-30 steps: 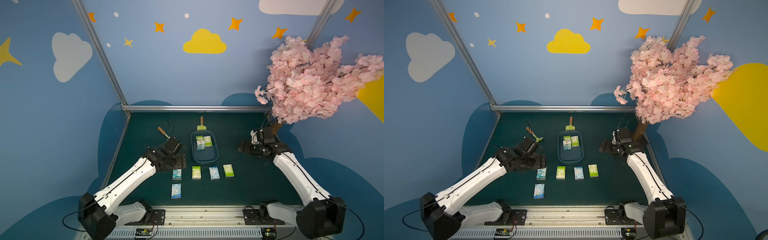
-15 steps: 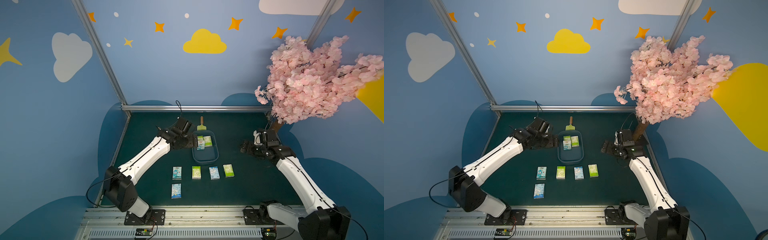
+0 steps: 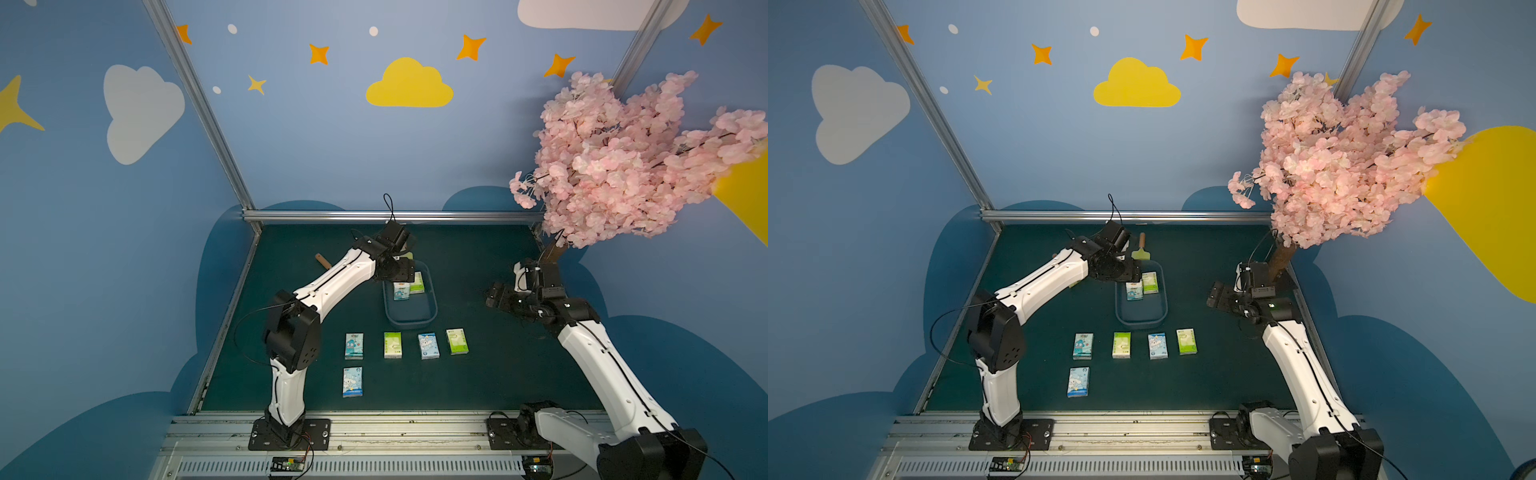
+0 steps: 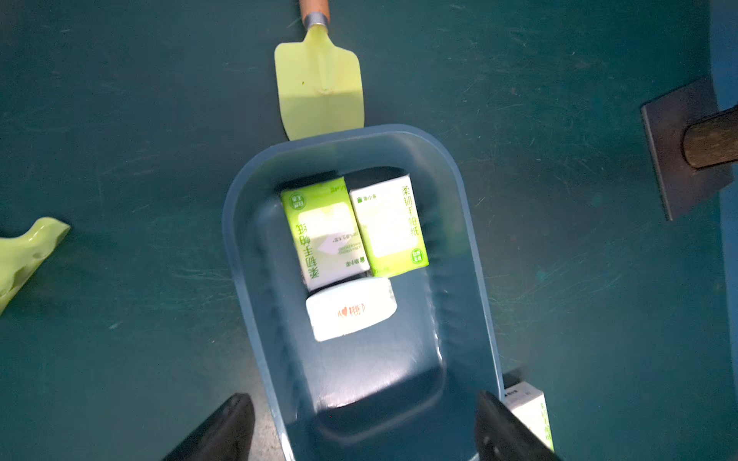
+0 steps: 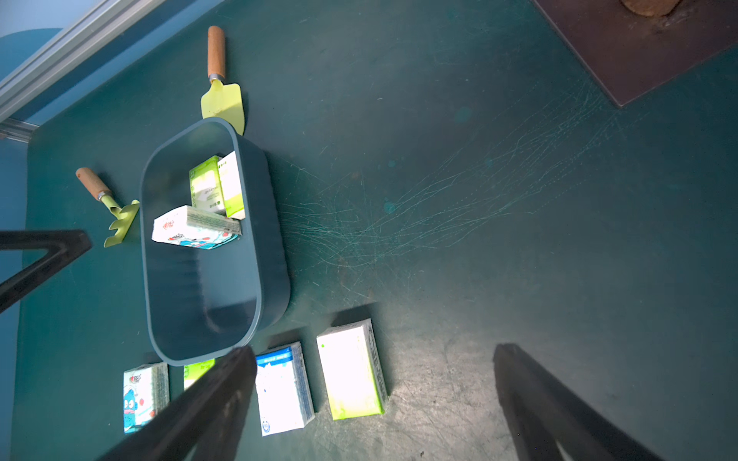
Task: Take the pocket tissues out of the storage box
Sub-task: Pick up the pocket tissues from the storage box.
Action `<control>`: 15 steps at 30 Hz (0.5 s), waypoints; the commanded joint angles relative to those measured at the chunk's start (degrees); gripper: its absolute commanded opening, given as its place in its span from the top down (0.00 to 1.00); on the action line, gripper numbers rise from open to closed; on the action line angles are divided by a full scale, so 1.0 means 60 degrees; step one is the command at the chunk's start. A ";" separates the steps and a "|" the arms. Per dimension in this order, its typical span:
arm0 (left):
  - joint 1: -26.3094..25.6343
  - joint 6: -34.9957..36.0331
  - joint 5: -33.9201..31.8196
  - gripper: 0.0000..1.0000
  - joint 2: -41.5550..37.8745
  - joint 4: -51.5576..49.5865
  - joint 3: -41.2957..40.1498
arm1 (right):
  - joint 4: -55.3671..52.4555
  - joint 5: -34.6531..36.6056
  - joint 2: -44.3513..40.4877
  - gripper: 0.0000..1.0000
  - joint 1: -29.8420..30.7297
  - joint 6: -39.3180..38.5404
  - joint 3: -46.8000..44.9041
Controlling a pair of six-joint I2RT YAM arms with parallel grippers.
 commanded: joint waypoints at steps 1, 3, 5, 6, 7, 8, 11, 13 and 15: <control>-0.0160 0.0128 -0.0494 0.12 0.0687 -0.1092 0.1014 | -0.0236 0.0116 -0.0269 0.02 -0.0106 -0.0007 -0.0122; -0.0218 0.0000 -0.0762 0.12 0.1196 -0.1521 0.1607 | -0.0256 0.0151 -0.0356 0.02 -0.0176 -0.0001 -0.0183; -0.0283 -0.0071 -0.0968 0.12 0.1559 -0.1748 0.2006 | -0.0256 0.0143 -0.0434 0.02 -0.0275 -0.0024 -0.0244; -0.0316 -0.0144 -0.1081 0.12 0.1726 -0.1828 0.2171 | -0.0256 0.0139 -0.0473 0.02 -0.0322 -0.0031 -0.0281; -0.0336 -0.0180 -0.1148 0.12 0.1867 -0.1865 0.2287 | -0.0256 0.0147 -0.0507 0.02 -0.0371 -0.0031 -0.0303; -0.0360 -0.0210 -0.1212 0.12 0.2001 -0.1902 0.2406 | -0.0263 0.0124 -0.0547 0.02 -0.0405 -0.0045 -0.0334; -0.0381 -0.0344 -0.1314 0.12 0.2340 -0.1981 0.2657 | -0.0270 0.0065 -0.0639 0.02 -0.0531 -0.0059 -0.0407; -0.0395 -0.0358 -0.1223 0.12 0.2559 -0.1998 0.2841 | -0.0270 0.0037 -0.0672 0.02 -0.0604 -0.0060 -0.0457; -0.0400 -0.0360 -0.1132 0.13 0.2770 -0.2000 0.3002 | -0.0271 -0.0005 -0.0702 0.02 -0.0673 -0.0075 -0.0501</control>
